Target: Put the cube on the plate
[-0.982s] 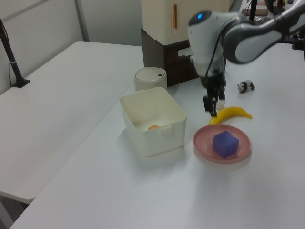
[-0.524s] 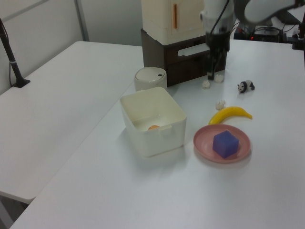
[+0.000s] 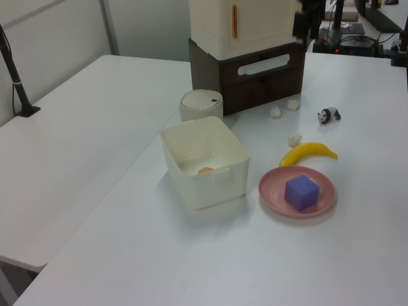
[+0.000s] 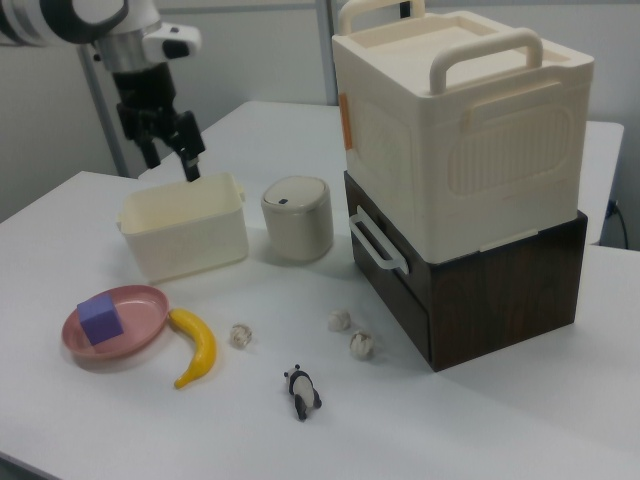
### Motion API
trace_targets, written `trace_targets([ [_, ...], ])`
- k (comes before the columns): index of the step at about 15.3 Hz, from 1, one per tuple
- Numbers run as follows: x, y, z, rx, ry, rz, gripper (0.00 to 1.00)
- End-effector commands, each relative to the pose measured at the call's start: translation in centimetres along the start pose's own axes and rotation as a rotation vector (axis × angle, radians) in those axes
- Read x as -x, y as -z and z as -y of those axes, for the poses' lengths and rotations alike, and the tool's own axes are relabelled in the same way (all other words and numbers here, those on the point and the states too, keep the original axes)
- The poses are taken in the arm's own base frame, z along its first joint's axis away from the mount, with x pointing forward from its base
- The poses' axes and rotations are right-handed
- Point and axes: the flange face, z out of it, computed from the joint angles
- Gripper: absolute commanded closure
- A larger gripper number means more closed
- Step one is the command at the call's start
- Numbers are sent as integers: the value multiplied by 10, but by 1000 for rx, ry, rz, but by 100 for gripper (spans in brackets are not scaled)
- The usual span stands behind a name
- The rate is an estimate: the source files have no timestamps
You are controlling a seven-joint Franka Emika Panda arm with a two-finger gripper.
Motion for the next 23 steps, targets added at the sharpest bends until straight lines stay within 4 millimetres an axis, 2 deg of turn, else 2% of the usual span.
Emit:
trace_targets([
  [1,4,15,-23,-31,18,-15,0],
  [3,1,17,-40,-32,-5,-22,0],
  [5,0,22,-45,-32,22,-52,0],
  [14,-1,24,-36,-13,50,-66,0],
  [23,-1,23,-31,-61,-17,-59,0],
])
